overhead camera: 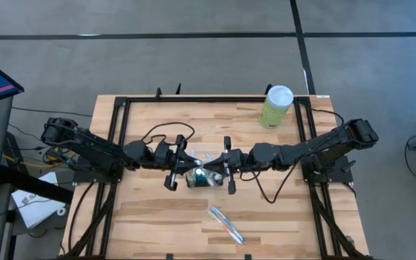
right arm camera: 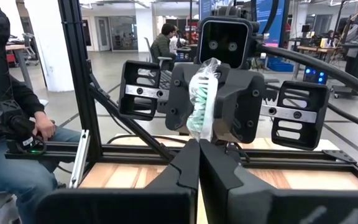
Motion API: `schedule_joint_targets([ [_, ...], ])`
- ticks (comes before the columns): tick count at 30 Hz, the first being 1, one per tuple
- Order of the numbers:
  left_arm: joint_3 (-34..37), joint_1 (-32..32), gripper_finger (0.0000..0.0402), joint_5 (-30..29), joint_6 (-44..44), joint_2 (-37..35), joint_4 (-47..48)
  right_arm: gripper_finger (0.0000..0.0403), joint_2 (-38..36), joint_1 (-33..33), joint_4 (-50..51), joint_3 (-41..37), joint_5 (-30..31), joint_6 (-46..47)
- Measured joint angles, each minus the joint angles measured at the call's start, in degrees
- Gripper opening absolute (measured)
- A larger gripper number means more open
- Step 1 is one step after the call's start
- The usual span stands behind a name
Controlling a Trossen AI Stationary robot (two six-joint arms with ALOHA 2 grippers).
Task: Pick & Place toothbrushing station
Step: Put the green toothbrush into the mesh
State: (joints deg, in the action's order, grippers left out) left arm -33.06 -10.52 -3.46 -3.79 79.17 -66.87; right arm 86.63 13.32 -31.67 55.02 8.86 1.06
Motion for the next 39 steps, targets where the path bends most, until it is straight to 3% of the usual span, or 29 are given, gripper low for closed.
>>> schedule_joint_targets([
  [12, 0.1, -0.2, 0.0008, 2.0, -0.1, -4.2, 1.8, 0.0021, -0.3, 0.2, 1.5, 0.0, 0.0, -0.2],
  [18, 0.0, -0.2, 0.0009, 2.3, -0.1, -10.9, 12.3, 0.0047, -0.9, 0.2, 2.3, 0.0, 0.0, -0.3],
  [28, 0.0, -0.2, 0.0009, -2.9, 1.9, -17.9, 24.1, 0.0051, -2.1, 1.6, 4.1, 0.0, 0.1, -1.7],
  [39, 0.0, 0.0, 0.0009, -8.1, 4.9, -22.5, 28.6, 0.0052, -2.0, 1.8, 5.2, 0.0, 0.1, -1.7],
])
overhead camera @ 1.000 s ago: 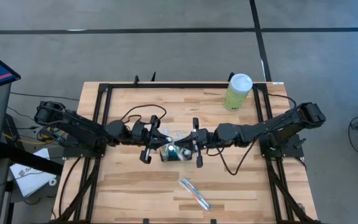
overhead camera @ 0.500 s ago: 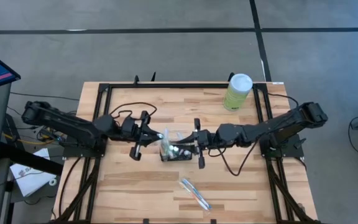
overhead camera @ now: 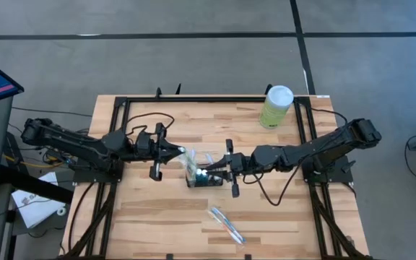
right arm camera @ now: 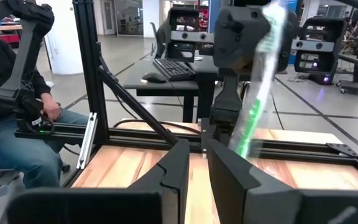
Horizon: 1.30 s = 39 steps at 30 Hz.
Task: Pick & Place toothbrushing station
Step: Put the green toothbrush into the mesh
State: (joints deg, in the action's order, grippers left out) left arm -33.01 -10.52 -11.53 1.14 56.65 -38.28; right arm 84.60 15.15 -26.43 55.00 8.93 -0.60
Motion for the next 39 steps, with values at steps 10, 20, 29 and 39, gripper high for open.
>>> schedule_joint_targets([
  [10, 0.0, 0.3, 0.0010, -7.3, 2.9, -3.5, 3.9, 0.0052, 0.0, 0.0, 0.5, 0.0, 0.0, 0.1],
  [20, 0.0, 4.4, 0.0010, -6.1, 1.8, -3.8, 3.6, 0.0052, 0.0, 0.0, 0.7, 0.0, 0.0, 0.1],
  [29, 0.0, 6.5, 0.0012, -3.3, 1.5, -5.2, 3.3, 0.0052, 0.0, 0.0, 0.9, 0.0, 0.0, 0.1],
  [39, 0.0, 5.7, 0.0011, -2.6, 0.1, -7.8, 8.2, 0.0052, 0.0, 0.0, 0.9, 0.0, 0.0, 0.1],
])
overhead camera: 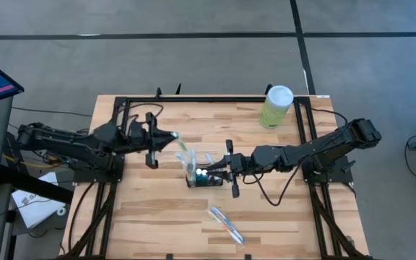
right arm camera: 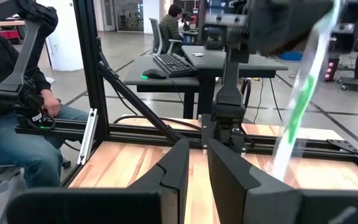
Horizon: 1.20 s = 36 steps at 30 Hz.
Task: Pick & Place toothbrushing station
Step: Put the green toothbrush into the mesh
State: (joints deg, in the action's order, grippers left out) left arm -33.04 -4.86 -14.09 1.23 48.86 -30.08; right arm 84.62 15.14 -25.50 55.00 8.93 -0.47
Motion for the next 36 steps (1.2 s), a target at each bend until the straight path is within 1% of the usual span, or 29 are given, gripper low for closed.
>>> schedule_joint_targets([
  [3, 0.0, 0.0, 0.0012, -2.2, 0.0, 1.6, 1.8, 0.0052, 0.0, 0.0, 0.0, 0.0, 0.0, 0.0],
  [9, 0.0, 0.1, 0.0012, -2.4, -0.3, 3.1, 1.7, 0.0052, 0.0, 0.0, 0.2, 0.0, 0.0, 0.0],
  [12, 0.2, -0.5, 0.0013, -1.8, -1.8, 3.4, 1.6, 0.0052, 0.0, 0.0, 0.3, 0.0, 0.0, 0.0],
  [18, 3.6, -0.9, 0.0013, -2.1, -4.1, 3.5, 1.5, 0.0052, 0.0, 0.0, 0.6, 0.0, 0.0, 0.0],
  [24, 8.0, -0.9, 0.0012, -2.0, -5.0, 3.5, -4.6, 0.0052, 0.0, 0.0, 0.6, 0.0, 0.0, 0.0],
  [31, 11.3, -1.0, 0.0013, -2.0, -6.7, 3.6, -7.1, 0.0052, 0.0, -0.3, 0.6, 0.0, 0.0, 0.0],
  [34, 11.4, -1.5, 0.0012, -2.1, -6.6, 5.4, -7.8, 0.0052, 0.0, -0.3, 0.6, 0.0, 0.0, 0.0],
  [36, 11.4, -1.8, 0.0012, -2.1, -6.5, 7.6, -10.4, 0.0052, 0.0, -0.3, 0.7, 0.0, 0.0, 0.0],
])
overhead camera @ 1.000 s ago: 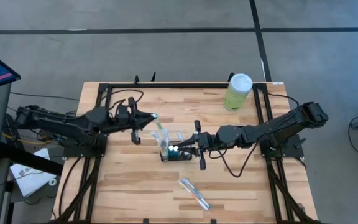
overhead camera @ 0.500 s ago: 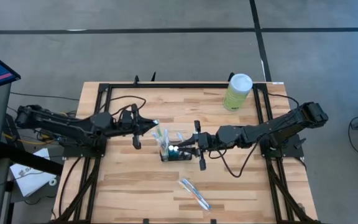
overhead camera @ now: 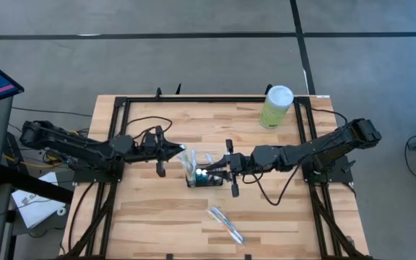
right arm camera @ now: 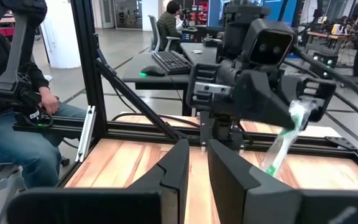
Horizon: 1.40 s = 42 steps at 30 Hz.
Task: Pick & Place toothbrushing station
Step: Put the green toothbrush into the mesh
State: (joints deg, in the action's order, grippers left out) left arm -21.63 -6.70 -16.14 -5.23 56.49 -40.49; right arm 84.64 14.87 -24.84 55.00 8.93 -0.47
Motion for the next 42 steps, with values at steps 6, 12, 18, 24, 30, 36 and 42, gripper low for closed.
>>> schedule_joint_targets([
  [6, 0.0, -0.1, 0.0012, 0.0, 1.7, 7.7, -5.2, 0.0052, 0.0, 0.0, 0.2, 0.0, 0.0, 0.0],
  [12, 0.0, -0.3, 0.0012, 0.0, 1.3, 11.4, -6.5, 0.0052, 0.0, 0.1, 0.9, 0.0, 0.0, 0.0],
  [18, 0.0, -1.8, 0.0012, -0.1, 1.6, 13.8, -6.7, 0.0052, 0.0, 0.1, 1.1, 0.0, 0.0, 0.0],
  [24, 0.0, -2.6, 0.0012, -0.3, 1.5, 14.5, -6.8, 0.0052, 0.0, 0.1, 1.1, 0.0, 0.0, 0.0],
  [30, -0.1, -2.7, 0.0013, -0.3, 1.4, 14.5, -6.3, 0.0052, 0.0, 0.1, 1.1, 0.0, 0.0, 0.0],
  [36, -0.2, -3.3, 0.0014, -0.6, -0.1, 14.4, -5.0, 0.0052, 0.0, 0.1, 1.3, 0.0, 0.0, 0.0],
  [42, -0.2, -4.7, 0.0012, -2.7, 0.2, 14.4, -4.2, 0.0052, 0.0, 0.1, 1.3, 0.0, 0.0, 0.0],
])
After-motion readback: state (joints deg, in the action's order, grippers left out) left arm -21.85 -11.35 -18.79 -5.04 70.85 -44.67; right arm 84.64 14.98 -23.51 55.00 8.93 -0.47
